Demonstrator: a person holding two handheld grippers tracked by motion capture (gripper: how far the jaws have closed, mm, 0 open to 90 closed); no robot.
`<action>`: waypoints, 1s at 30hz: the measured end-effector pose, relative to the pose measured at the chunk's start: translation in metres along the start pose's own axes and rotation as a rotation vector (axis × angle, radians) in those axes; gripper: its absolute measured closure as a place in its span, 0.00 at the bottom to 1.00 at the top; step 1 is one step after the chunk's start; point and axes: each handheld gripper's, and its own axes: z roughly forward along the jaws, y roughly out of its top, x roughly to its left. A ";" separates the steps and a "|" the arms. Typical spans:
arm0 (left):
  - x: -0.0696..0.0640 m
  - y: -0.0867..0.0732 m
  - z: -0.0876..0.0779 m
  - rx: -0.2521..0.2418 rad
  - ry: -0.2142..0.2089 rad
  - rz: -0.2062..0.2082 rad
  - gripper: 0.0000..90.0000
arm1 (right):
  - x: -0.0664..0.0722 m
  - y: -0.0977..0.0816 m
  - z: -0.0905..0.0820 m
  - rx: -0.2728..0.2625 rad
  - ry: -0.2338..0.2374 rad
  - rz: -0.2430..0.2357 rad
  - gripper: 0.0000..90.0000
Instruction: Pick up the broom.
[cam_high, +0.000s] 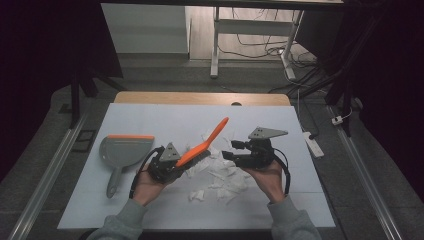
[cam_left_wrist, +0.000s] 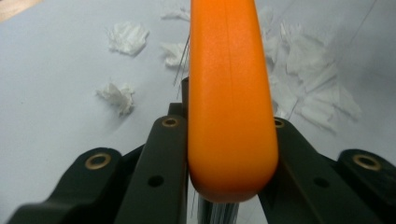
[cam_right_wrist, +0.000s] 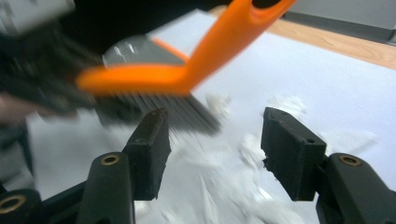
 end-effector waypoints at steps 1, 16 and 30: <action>0.001 0.000 0.000 0.006 -0.002 0.000 0.88 | 0.000 -0.003 -0.001 0.033 0.003 -0.023 0.46; -0.005 0.004 0.003 0.089 -0.046 0.070 0.88 | 0.026 0.008 -0.005 0.132 0.061 -0.265 0.39; -0.038 0.013 0.013 0.177 -0.088 0.245 0.89 | 0.048 0.010 0.014 0.276 0.039 -0.453 0.37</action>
